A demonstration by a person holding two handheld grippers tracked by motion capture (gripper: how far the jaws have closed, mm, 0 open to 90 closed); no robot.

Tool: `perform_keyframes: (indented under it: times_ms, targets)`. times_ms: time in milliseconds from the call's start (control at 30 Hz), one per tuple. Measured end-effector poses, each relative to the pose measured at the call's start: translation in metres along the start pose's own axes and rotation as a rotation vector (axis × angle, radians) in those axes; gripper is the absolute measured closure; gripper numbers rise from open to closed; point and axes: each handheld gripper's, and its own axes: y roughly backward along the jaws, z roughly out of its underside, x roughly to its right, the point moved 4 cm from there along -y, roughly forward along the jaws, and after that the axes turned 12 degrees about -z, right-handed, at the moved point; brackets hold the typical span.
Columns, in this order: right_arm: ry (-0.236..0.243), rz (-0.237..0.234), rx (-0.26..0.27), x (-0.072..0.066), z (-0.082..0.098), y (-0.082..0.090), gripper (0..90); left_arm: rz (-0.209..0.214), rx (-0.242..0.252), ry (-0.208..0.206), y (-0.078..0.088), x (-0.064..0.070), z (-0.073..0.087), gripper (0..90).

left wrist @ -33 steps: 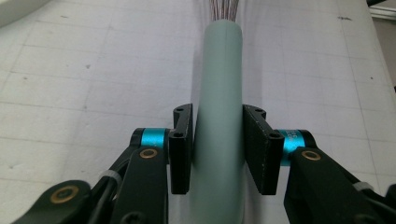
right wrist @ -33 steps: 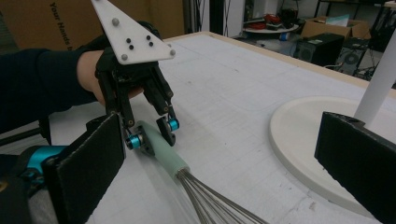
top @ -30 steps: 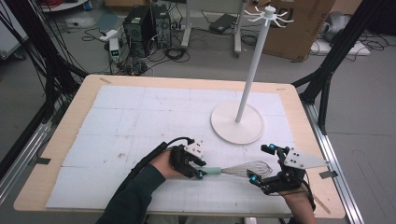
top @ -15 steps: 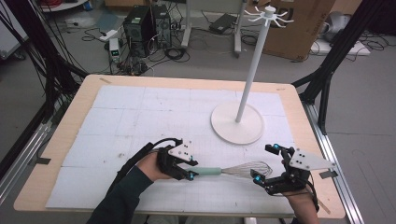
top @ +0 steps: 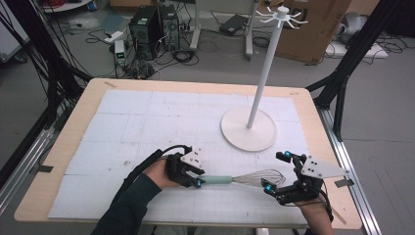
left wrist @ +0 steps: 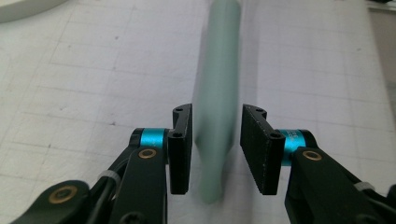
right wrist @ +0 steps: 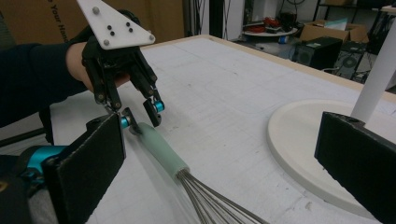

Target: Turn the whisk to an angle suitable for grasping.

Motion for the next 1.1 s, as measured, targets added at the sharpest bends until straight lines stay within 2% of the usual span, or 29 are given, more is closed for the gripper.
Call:
perform_keyframes:
  times_ms: [133,233,333,400,667,800,933,1100]
  targets:
    - [-0.001,0.002,0.001,0.0,0.0,0.001,1.0,-0.027,-0.005,-0.002,-0.002,-0.003,0.0,64.8]
    - [-0.006,0.004,0.004,0.0,0.0,0.001,1.0,-0.025,-0.001,0.013,-0.001,-0.006,0.001,64.8]
    - [-0.003,0.002,0.002,0.0,0.0,0.001,1.0,-0.035,0.005,0.022,-0.001,-0.008,0.001,65.7]
    - [-0.003,0.002,0.002,0.001,0.0,0.0,1.0,-0.048,0.003,0.043,-0.002,-0.012,0.002,66.9]
    - [-0.004,0.003,0.003,0.001,0.001,0.0,1.0,-0.051,0.006,0.079,-0.004,-0.017,0.003,68.4]
    - [-0.007,0.002,0.0,0.001,0.001,-0.001,1.0,-0.033,0.005,0.122,-0.005,-0.022,0.004,68.7]
    - [-0.009,-0.002,0.0,0.0,0.001,-0.002,1.0,-0.016,0.011,0.181,-0.007,-0.028,0.005,68.9]
    - [-0.011,0.0,0.001,0.001,0.001,-0.001,1.0,-0.036,0.027,0.209,-0.005,-0.033,0.005,71.5]
